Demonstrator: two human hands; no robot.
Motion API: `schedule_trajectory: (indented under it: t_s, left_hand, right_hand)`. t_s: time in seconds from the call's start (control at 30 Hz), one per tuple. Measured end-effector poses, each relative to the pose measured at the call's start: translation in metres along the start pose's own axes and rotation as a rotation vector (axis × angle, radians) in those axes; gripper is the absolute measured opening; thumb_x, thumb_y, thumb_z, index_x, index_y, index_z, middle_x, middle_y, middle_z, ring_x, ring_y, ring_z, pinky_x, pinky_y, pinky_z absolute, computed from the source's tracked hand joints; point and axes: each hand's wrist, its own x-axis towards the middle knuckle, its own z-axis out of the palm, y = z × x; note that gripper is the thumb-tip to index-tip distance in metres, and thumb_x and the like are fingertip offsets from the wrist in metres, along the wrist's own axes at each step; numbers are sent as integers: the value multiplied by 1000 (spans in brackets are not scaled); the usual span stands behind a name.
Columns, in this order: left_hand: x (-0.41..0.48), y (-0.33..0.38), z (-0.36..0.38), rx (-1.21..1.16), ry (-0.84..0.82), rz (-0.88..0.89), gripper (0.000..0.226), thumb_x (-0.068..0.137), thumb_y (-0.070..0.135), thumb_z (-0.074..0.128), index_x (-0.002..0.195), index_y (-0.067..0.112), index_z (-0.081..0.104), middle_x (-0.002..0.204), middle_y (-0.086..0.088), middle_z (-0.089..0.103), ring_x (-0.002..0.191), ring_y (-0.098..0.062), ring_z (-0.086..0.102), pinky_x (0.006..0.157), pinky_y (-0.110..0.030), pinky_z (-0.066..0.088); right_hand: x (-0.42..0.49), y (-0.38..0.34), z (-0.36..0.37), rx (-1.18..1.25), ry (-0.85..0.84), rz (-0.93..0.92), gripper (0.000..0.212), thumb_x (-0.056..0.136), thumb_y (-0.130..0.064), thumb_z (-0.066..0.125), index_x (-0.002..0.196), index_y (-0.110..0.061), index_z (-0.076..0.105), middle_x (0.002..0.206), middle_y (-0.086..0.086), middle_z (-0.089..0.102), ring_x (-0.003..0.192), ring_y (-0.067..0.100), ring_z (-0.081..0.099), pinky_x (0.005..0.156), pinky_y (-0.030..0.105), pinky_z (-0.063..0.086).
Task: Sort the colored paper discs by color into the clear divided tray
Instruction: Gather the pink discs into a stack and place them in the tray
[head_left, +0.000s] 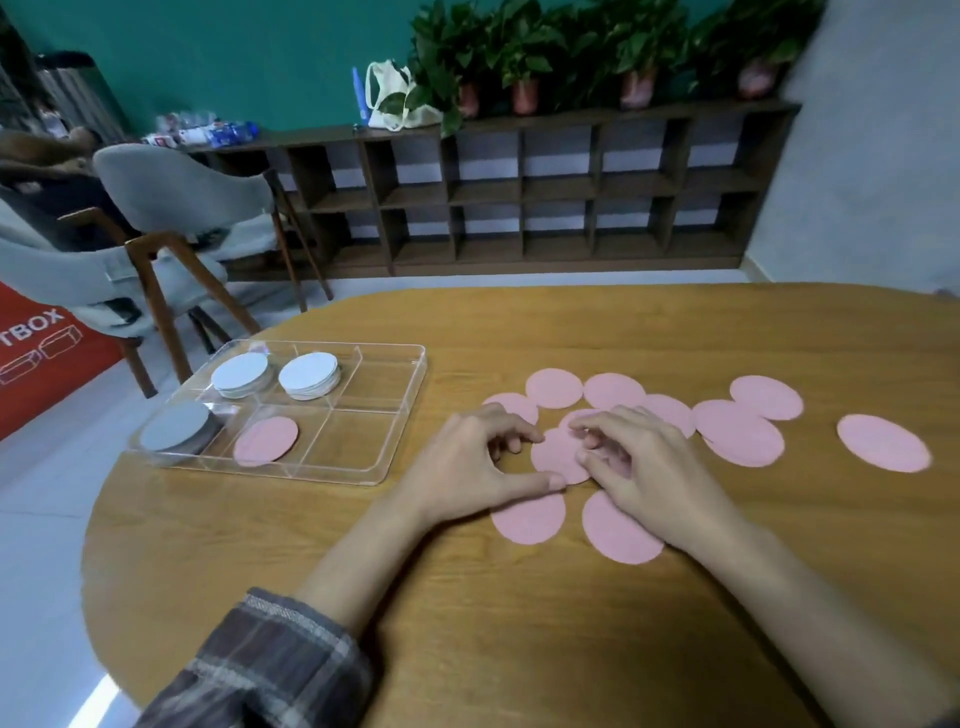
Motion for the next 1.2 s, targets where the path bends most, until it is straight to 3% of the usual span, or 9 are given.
schedule_trajectory:
  t_s: [0.17,0.3,0.4,0.57,0.67,0.8,0.93,1.07,1.2]
  left_hand:
    - [12,6,8,190,-26,32,68,64,79,78,121,43,70,94,18,59,87,-1,59,75,-29,53]
    - [12,2,8,182,-27,82,58,73,73,75,119,37,74,105,19,61,95,-1,62,79,-36,57]
    - [9,1,11,147,28,157,40,86,62,67,107,30,79,99,15,67,89,-5,65,72,-38,57]
    - [11,8,9,0,146,272,14,101,31,70,100,20,79,90,9,71,82,-5,64,74,-29,52]
    - [9,8,3,-114,151,177,17,93,35,79,99,20,74,86,7,70,76,-9,63,72,-20,48]
    - [6,-2,-13,-61,-193,-34,46,69,58,91,105,35,74,96,10,66,85,-11,60,78,-24,50]
    - [3,-7,-19,-84,-313,-26,49,62,50,97,106,41,78,108,13,64,97,-8,57,89,-27,50]
    - [3,-6,-18,-145,-304,-65,37,65,35,99,96,32,78,96,12,70,79,-8,54,75,-29,48]
    - [6,-6,-16,-340,-253,-100,21,76,19,93,87,19,76,82,-9,70,65,-17,49,65,-31,40]
  right_hand:
    - [9,2,-3,-35,-1,-2,33,89,-14,71,121,-23,71,105,-12,65,106,10,56,88,33,50]
    - [7,7,-11,6,-119,43,53,81,-4,66,127,-28,68,123,-19,60,124,2,47,101,11,36]
    - [8,11,-10,8,-123,-3,47,84,-8,71,125,-29,70,125,-22,60,127,4,47,101,7,32]
    - [10,13,-1,43,38,-108,15,90,-14,77,104,-18,79,104,-15,72,105,10,60,92,15,42]
    - [9,13,-6,27,126,-78,10,94,-11,72,100,-17,77,82,-20,64,85,6,57,78,13,40]
    - [7,15,-11,90,139,-4,7,99,-17,65,97,-19,72,75,-18,62,73,9,54,68,17,36]
    - [4,15,-12,170,140,73,11,100,-21,64,107,-23,71,76,-8,66,69,6,56,62,12,35]
    - [5,13,-10,194,131,97,13,99,-20,65,110,-23,71,69,-5,64,63,10,54,58,13,34]
    - [4,11,-7,215,95,88,11,100,-17,62,106,-23,70,64,1,64,61,16,60,61,25,46]
